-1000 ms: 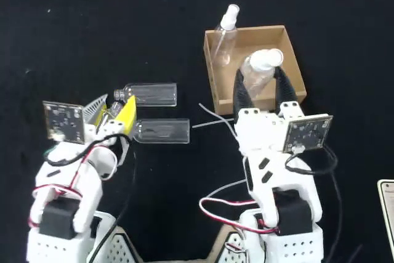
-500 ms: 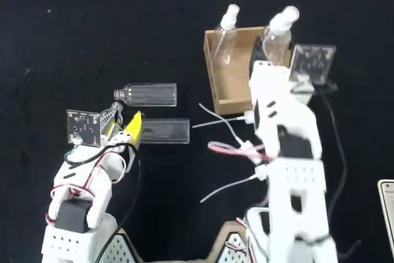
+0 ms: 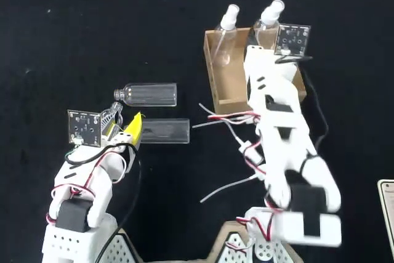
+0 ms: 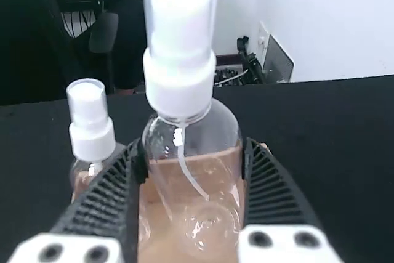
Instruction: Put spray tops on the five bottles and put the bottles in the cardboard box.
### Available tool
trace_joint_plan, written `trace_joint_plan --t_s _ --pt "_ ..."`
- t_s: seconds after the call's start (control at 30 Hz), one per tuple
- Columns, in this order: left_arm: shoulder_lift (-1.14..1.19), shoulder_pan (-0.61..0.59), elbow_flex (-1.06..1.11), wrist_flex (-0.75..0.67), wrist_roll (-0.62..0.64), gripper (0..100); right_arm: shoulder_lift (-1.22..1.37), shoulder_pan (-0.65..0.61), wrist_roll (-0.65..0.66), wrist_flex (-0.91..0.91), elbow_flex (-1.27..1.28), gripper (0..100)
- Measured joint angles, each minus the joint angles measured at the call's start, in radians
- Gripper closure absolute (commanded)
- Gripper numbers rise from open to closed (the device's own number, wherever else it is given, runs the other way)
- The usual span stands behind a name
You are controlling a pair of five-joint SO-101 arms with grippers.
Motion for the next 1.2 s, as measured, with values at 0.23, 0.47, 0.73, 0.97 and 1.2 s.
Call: trace_joint_plan --t_s 0.23,0.47,0.73,0.97,1.2 --pt "0.000 0.000 0.000 0.000 0.000 82 0.164 0.000 0.000 -0.015 -0.107 89.3" --pt "0.000 0.000 0.000 0.000 0.000 82 0.279 0.000 0.000 -0.015 -0.204 89.3" --pt "0.000 0.000 0.000 0.000 0.000 82 0.348 0.000 0.000 -0.020 -0.252 89.3" --pt "-0.002 0.000 0.015 -0.002 0.000 82 0.350 0.000 0.000 -0.114 -0.252 89.3" --pt "-0.002 0.000 0.015 -0.002 0.000 82 0.376 0.000 0.000 -0.180 -0.252 89.3"
